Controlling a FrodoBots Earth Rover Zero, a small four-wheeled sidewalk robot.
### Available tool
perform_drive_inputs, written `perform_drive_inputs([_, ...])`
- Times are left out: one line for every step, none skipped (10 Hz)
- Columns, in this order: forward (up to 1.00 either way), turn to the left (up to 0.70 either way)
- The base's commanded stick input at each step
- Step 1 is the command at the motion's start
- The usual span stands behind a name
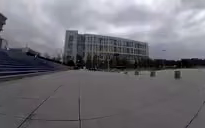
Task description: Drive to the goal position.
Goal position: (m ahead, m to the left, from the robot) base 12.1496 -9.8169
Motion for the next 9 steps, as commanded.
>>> perform_drive_inputs([0.7,-0.35])
perform_drive_inputs([0.7,-0.35])
perform_drive_inputs([0.7,-0.35])
perform_drive_inputs([0.7,-0.35])
perform_drive_inputs([0.7,-0.35])
perform_drive_inputs([0.7,-0.14])
perform_drive_inputs([0.7,-0.01])
perform_drive_inputs([0.7,0.0])
perform_drive_inputs([0.7,0.0])
